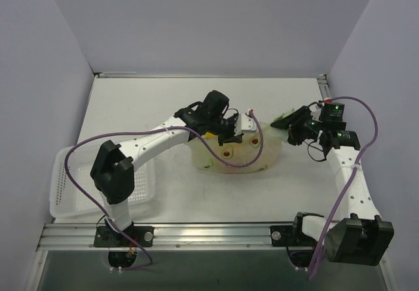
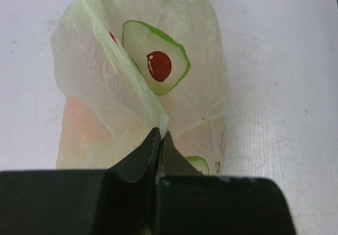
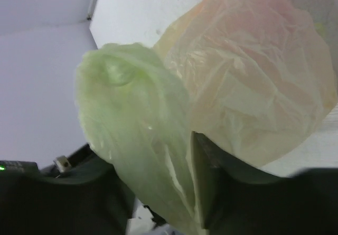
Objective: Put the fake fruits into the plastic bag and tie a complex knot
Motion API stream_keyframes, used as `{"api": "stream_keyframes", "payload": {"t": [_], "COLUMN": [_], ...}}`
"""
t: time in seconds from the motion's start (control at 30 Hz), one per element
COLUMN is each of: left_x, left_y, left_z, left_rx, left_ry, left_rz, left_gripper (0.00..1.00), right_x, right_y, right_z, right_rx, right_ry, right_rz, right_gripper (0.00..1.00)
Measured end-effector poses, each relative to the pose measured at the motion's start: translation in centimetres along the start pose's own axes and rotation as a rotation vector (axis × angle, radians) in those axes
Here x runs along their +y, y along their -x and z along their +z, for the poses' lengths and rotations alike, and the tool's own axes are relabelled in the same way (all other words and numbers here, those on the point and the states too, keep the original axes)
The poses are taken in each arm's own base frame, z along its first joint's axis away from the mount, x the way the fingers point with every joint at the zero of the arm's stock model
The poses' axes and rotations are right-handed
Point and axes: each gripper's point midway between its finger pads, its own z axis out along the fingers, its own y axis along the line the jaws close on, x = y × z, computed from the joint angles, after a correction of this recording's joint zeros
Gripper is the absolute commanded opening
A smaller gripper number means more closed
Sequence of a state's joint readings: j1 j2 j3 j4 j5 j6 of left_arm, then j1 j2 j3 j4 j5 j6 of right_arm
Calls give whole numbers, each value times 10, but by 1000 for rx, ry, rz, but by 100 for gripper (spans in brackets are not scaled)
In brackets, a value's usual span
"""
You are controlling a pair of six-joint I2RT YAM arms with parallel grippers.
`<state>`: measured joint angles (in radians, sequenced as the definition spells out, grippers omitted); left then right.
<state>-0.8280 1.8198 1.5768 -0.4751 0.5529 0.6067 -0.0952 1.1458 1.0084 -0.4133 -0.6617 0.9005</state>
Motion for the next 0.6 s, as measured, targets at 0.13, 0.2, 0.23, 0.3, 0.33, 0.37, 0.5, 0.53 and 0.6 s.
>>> {"api": "stream_keyframes", "payload": {"t": [0.13, 0.2, 0.23, 0.3, 0.33, 0.37, 0.5, 0.53, 0.6], "left_x": [1, 0, 1, 3, 5, 6, 7, 7, 7], "left_y": [1, 5, 7, 12, 15, 16, 21, 21, 23], "left_z": [-2, -4, -5, -9, -11, -13, -18, -19, -20], "left_rx": [-8, -23, -32, -53, -63, -73, -97, -102, -111], "left_ry": [-7, -22, -27, -34, -37, -40, -62, -70, -81], "left_rz": [-5, -7, -7, -7, -6, -7, -15, -18, -22], "left_gripper": [0, 0, 0, 0, 0, 0, 0, 0, 0], "right_x": [11, 17, 19, 19, 18, 16, 11, 10, 7], "right_y": [2, 5, 7, 13, 16, 19, 23, 21, 11], "right_z": [-7, -14, -18, -28, -33, -37, -51, -53, -56], "right_rx": [-42, -57, -65, -92, -103, -115, -156, -159, -153], "right_ry": [81, 130, 152, 186, 202, 215, 254, 270, 311], "right_rz": [-88, -192, -246, -359, -419, -485, -764, -838, -971], "right_gripper": [95, 100, 100, 100, 100, 100, 100, 100, 100]}}
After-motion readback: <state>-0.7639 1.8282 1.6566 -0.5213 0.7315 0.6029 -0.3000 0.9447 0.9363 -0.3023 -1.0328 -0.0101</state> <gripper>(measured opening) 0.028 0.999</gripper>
